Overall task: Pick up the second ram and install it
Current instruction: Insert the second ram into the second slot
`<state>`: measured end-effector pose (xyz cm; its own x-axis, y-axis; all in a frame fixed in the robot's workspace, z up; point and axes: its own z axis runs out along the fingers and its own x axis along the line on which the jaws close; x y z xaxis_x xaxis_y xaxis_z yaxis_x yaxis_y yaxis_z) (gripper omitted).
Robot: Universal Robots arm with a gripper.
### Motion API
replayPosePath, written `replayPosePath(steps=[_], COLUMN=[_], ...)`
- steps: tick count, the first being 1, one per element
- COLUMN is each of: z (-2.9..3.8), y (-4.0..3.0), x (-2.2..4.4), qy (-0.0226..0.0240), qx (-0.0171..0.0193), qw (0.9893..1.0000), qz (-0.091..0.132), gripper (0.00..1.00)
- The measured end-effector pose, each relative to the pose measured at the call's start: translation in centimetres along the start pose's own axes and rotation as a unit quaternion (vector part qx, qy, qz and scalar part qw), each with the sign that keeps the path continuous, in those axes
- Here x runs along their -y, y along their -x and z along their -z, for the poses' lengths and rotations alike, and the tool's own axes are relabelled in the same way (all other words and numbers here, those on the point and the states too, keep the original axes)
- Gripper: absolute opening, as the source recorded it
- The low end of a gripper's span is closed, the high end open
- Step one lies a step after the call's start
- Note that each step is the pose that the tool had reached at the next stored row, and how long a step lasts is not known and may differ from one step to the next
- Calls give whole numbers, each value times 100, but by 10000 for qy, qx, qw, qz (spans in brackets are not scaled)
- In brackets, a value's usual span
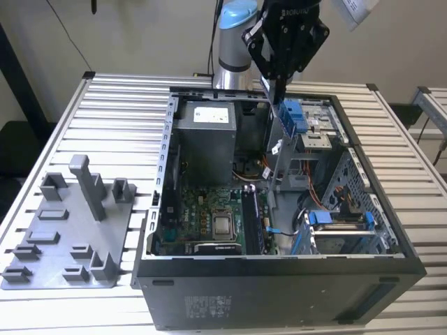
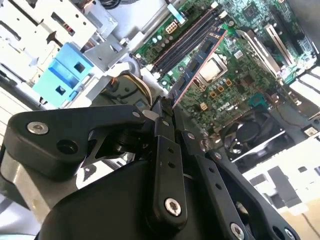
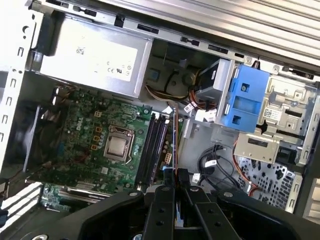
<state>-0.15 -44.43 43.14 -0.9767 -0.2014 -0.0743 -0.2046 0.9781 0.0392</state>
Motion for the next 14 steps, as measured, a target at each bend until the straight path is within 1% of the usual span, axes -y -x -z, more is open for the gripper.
replayPosePath(steps=[3,6,11,14], z=[-3,-6,-8,-11], y=[0,-1,-1,-2], x=[0,0,0,0], qy=[-14,-25,-29,-37], qx=[-4,-16,-99,-117], qw=[9998,9991,9976,9962], qz=[-218,-420,-684,-867], gripper=[14,14,14,14])
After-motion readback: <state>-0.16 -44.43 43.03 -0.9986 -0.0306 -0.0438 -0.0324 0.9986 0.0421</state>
